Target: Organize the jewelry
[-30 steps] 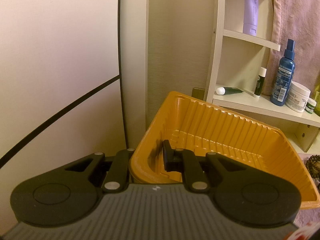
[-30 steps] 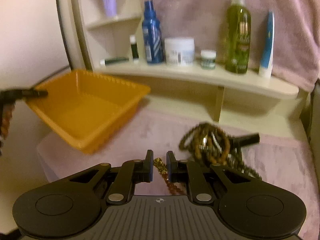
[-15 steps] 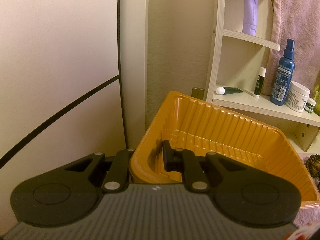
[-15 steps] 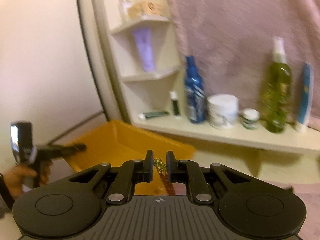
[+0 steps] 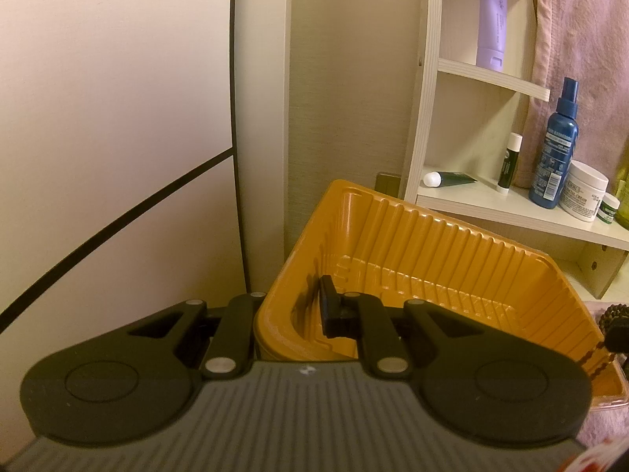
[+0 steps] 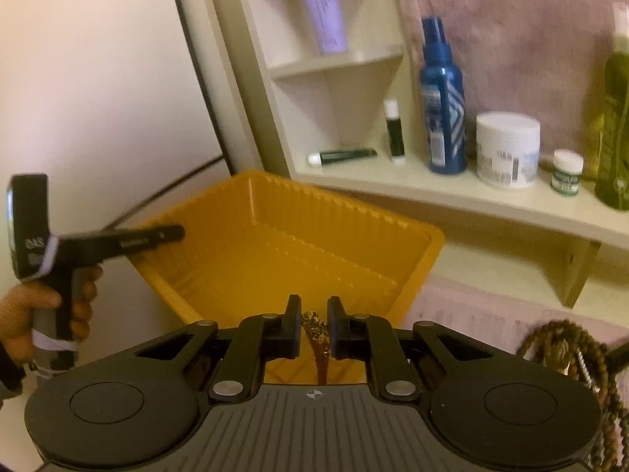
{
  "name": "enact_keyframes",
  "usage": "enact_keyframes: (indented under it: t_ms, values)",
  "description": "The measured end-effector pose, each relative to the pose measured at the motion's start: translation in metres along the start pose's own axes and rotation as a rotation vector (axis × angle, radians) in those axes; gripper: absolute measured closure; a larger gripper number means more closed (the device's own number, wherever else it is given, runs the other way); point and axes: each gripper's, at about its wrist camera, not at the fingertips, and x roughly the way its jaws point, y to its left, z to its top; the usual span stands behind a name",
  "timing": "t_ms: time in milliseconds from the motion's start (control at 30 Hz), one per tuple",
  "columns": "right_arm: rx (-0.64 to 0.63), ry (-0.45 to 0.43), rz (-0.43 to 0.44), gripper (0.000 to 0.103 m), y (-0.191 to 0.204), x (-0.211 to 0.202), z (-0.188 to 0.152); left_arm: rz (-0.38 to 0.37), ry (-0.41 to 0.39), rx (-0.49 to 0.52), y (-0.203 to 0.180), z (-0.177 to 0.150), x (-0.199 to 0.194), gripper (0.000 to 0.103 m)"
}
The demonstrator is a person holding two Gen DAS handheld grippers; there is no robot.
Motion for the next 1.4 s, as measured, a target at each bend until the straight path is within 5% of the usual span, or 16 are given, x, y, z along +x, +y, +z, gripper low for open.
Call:
enact_keyframes:
  t_ms: [133,267,300,800,1400]
  values:
    - [0.015,0.008,-0.005,0.086,-0.003,-0.002,0.000,0.001,0.000,-0.001,0.000,0.000,0.000,0.090]
    - [0.044,-0.033,-0.017,0.056,-0.010,-0.015,0.001,0.002,-0.001,0.000,0.000,0.000,0.000,0.090]
    - [0.052,-0.045,-0.025,0.055,-0.012,-0.019,0.001,0.001,0.000,0.000,0.000,0.000,0.000,0.090]
    - [0.176,0.048,-0.197,0.055,-0.065,-0.062,-0.041,0.003,0.001,0.002,0.001,0.000,0.000,0.090]
    - [0.183,0.093,-0.221,0.055,-0.065,-0.057,-0.052,0.004,0.002,0.001,0.001,0.001,0.000,0.090]
